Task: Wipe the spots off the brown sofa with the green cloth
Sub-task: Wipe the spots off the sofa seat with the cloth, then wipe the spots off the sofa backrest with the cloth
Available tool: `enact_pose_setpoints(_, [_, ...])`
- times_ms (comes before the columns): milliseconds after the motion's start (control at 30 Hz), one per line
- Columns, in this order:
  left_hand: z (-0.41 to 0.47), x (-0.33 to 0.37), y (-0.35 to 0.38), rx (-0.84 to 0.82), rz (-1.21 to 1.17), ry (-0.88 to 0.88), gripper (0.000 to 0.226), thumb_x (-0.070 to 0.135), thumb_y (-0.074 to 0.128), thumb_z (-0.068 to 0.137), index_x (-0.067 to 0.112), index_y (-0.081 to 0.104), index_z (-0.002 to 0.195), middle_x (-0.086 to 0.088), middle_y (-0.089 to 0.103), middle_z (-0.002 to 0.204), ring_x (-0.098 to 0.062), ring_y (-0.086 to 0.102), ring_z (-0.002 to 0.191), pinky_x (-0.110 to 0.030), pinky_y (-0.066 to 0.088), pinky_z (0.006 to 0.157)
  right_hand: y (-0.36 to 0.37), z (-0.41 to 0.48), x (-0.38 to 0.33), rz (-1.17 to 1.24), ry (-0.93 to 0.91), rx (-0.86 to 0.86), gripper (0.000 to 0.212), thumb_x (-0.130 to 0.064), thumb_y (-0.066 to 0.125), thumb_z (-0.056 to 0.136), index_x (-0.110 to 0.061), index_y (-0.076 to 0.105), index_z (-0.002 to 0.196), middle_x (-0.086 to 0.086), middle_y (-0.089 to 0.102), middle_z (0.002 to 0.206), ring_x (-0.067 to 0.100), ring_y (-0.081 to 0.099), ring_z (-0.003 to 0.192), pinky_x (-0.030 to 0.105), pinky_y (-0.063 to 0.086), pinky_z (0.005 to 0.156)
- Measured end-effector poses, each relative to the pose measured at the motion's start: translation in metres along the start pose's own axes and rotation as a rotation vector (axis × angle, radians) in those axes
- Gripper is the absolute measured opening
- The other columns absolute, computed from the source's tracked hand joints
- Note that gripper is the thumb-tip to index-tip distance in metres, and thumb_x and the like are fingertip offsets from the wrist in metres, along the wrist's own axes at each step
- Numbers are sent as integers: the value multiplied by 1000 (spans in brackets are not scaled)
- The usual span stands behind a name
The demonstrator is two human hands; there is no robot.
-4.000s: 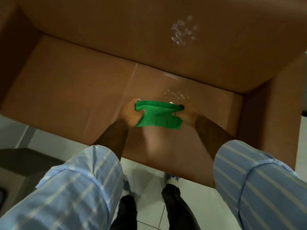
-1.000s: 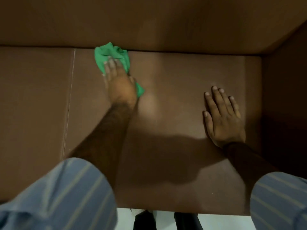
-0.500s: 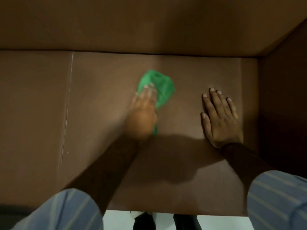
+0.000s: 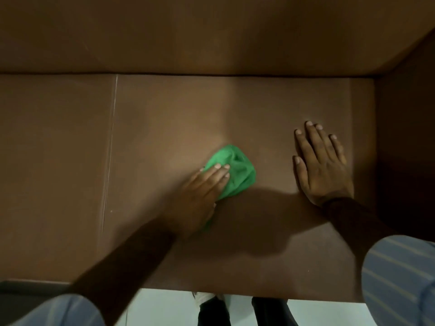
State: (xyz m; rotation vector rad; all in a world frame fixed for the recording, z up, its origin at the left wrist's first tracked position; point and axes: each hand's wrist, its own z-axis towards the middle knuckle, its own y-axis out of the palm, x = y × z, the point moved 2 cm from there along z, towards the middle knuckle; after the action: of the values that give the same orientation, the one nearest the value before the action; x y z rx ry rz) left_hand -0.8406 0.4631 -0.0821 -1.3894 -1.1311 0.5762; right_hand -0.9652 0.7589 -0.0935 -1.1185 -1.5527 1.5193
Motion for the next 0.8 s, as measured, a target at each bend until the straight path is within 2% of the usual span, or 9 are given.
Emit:
enact_pose_setpoints(67, [1,-39,-12,20,1,-122,70,17,42,87,9,23,155,-12,28,162,-29,26,151,-47,27,122,1,0,-2,-2,7,20,63,-40,28,105,-21,20,165,7,17,174,25,17,162,49,18,131])
enact_pose_setpoints(167, [32,-81,-29,262,-143,-886,71,16,47,93,5,16,156,-14,15,166,-30,13,154,-46,17,126,3,0,-2,-6,1,30,63,-40,28,105,-21,20,165,7,17,174,26,17,162,50,18,131])
enact_pose_setpoints(200, [54,-74,-29,316,-128,-990,72,18,49,93,3,18,156,-15,15,166,-31,12,154,-45,15,126,3,1,-1,-10,-3,28,63,-40,28,105,-21,20,165,7,17,174,26,17,162,50,18,131])
enact_pose_setpoints(367, [122,23,-9,271,-19,-473,77,25,56,82,4,32,152,-14,30,162,-31,29,149,-49,29,119,3,5,0,-14,3,42,63,-39,32,104,-21,22,164,6,18,174,24,17,162,48,18,131])
enact_pose_setpoints(533, [118,28,-23,256,-155,-476,68,25,36,84,9,38,150,-5,37,159,-25,40,143,-44,41,113,-5,7,-9,29,45,23,62,-39,32,102,-19,32,161,5,21,173,23,19,161,50,19,131])
enact_pose_setpoints(633, [119,24,-51,368,-881,-650,60,24,39,86,5,46,143,-10,51,146,-29,48,134,-43,40,113,-17,15,-33,254,217,17,63,-47,26,103,-20,32,160,3,21,173,21,14,162,54,15,131])
enact_pose_setpoints(700, [114,24,-88,642,-1519,-902,34,21,47,90,8,63,117,-13,66,104,-31,61,94,-38,51,80,-39,31,-52,387,277,114,61,-47,25,106,-20,30,160,4,19,173,21,13,162,55,16,131])
enact_pose_setpoints(733, [113,19,-107,777,-1694,-982,23,12,46,94,10,65,107,-11,64,87,-27,59,76,-32,49,66,-54,43,-58,427,272,177,59,-44,28,107,-20,28,161,4,17,174,21,11,162,55,16,131])
enact_pose_setpoints(800, [105,-2,-151,987,-1653,-1014,31,0,40,97,9,66,110,-5,63,75,-17,56,60,-26,45,53,-92,77,-66,448,199,321,57,-39,34,108,-19,28,161,6,15,174,23,10,163,55,16,131])
